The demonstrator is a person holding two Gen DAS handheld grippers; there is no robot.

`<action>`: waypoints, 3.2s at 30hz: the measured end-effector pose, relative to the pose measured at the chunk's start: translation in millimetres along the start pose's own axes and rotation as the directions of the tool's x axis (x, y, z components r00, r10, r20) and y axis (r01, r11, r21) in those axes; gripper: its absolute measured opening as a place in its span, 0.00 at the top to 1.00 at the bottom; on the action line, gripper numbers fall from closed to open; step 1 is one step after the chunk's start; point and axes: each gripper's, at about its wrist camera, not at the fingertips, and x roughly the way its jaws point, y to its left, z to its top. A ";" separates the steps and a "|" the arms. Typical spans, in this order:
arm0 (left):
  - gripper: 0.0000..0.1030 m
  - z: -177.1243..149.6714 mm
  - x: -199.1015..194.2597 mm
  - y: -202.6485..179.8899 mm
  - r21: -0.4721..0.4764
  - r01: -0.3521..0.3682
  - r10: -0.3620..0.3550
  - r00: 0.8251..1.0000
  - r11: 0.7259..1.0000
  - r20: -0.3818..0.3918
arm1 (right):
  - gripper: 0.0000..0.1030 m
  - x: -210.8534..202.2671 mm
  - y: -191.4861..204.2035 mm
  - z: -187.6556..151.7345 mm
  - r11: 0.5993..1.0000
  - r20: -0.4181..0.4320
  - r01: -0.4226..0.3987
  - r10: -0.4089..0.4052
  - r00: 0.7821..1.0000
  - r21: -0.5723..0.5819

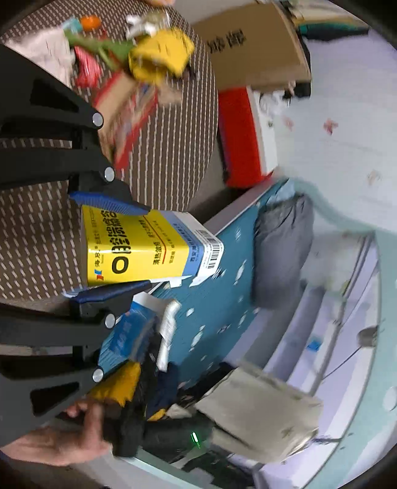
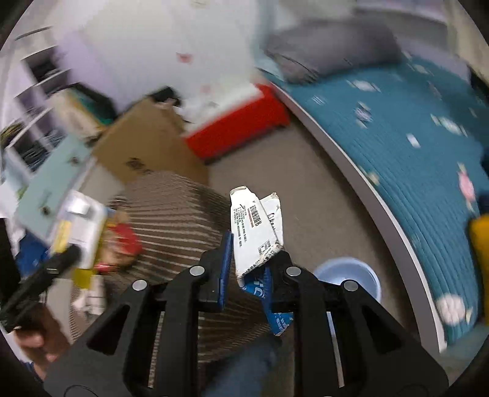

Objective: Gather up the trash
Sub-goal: 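Carry both items to the blue bin and open both tools to drop them, then grasp the white paper bag with the left tool while the right tool grasps the brown-red paper bag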

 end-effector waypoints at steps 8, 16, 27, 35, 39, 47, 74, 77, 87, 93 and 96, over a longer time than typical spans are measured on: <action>0.59 -5.1 88.3 -62.1 0.076 0.057 -0.045 0.987 0.995 -0.152 | 0.52 115.7 -112.8 -36.3 0.972 -0.248 0.129 -0.079 0.966 0.194; 0.59 -31.3 172.5 -106.3 0.145 0.091 -0.040 0.947 0.985 -0.320 | 0.27 130.6 -181.4 -52.6 0.920 -0.214 0.132 -0.054 0.975 0.369; 0.18 -35.9 235.7 -135.0 0.193 0.078 0.014 0.902 0.978 -0.432 | 0.07 16.4 -177.0 -24.9 0.921 0.108 0.076 -0.126 0.986 0.381; 0.14 -22.2 206.0 -119.7 0.151 0.032 0.026 0.928 0.988 -0.371 | 0.06 -5.7 -152.4 -32.8 0.932 0.152 0.119 -0.180 0.972 0.343; 0.13 -13.2 175.4 -114.5 0.152 0.019 0.029 0.951 0.988 -0.308 | 0.06 -13.8 -128.3 -32.7 0.941 0.174 0.165 -0.223 0.959 0.296; 0.13 -1.3 106.3 -103.5 0.165 -0.014 0.043 0.983 0.986 -0.178 | 0.06 -49.4 -68.8 -25.2 0.963 0.236 0.166 -0.215 0.948 0.211; 0.12 -35.9 -103.4 45.4 0.022 -0.193 0.190 0.976 0.981 0.104 | 0.06 -63.2 168.8 -36.2 0.979 0.237 0.052 -0.004 0.971 -0.196; 0.12 -47.3 -118.0 64.3 0.002 -0.222 0.220 0.969 0.975 0.114 | 0.06 -52.9 182.0 -39.0 0.974 0.212 0.042 0.007 0.977 -0.224; 0.12 -94.4 -141.6 127.0 -0.070 -0.306 0.310 0.949 0.949 0.063 | 0.06 -19.7 211.9 -48.8 0.953 0.132 0.018 0.023 0.991 -0.302; 0.12 -121.6 -134.1 154.3 -0.109 -0.331 0.331 0.943 0.937 -0.017 | 0.06 0.9 212.1 -54.4 0.947 0.084 0.015 0.012 0.996 -0.321; 0.12 -129.1 -124.0 158.7 -0.119 -0.347 0.344 0.938 0.930 -0.046 | 0.06 11.9 213.7 -57.5 0.943 0.059 0.013 0.007 0.998 -0.334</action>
